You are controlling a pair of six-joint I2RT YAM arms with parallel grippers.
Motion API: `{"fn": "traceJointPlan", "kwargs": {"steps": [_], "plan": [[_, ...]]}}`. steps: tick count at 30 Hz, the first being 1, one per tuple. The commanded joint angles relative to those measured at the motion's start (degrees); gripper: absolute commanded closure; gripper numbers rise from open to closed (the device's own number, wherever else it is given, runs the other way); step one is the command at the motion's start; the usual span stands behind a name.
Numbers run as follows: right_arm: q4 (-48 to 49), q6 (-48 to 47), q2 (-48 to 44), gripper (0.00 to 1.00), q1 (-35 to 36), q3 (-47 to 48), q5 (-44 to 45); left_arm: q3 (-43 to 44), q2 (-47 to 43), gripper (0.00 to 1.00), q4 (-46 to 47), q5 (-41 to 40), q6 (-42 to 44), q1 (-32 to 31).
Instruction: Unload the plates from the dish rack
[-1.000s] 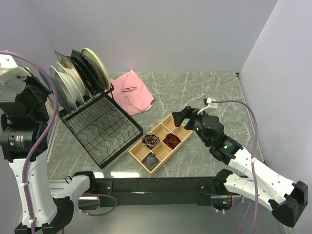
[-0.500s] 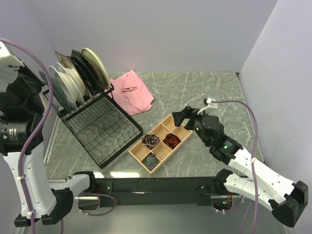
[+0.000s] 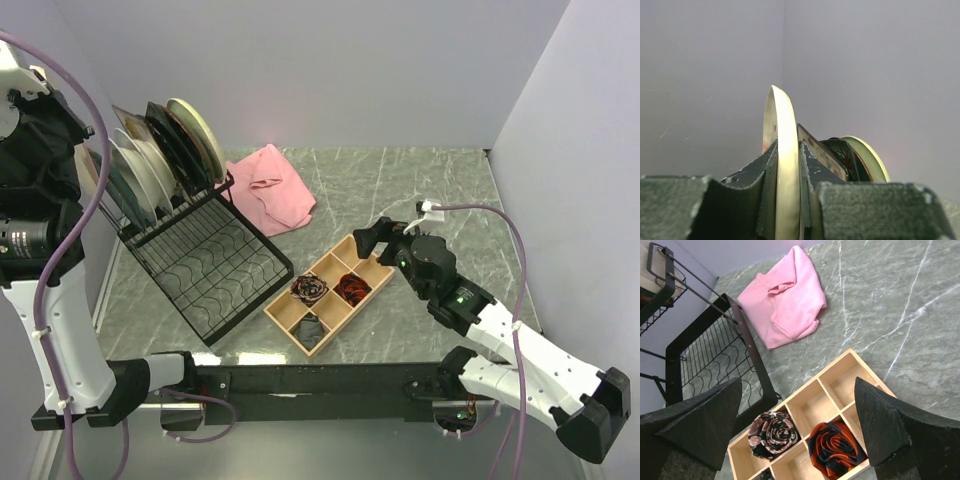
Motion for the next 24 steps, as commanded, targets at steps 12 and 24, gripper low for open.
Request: {"fn": "traceJointPlan", "kwargs": {"steps": [12,24], "plan": [[0.91,-0.9,2.28,0.02,0.1,3.88,1.5,-3.78,-3.34,0.99,24.87,13.89,9.0,-0.66],[0.9,-0.9,2.73,0.02,0.19,4.24,1.5,-14.07,-7.13,0.99,34.2,21.72,15.25,-1.53]]}}
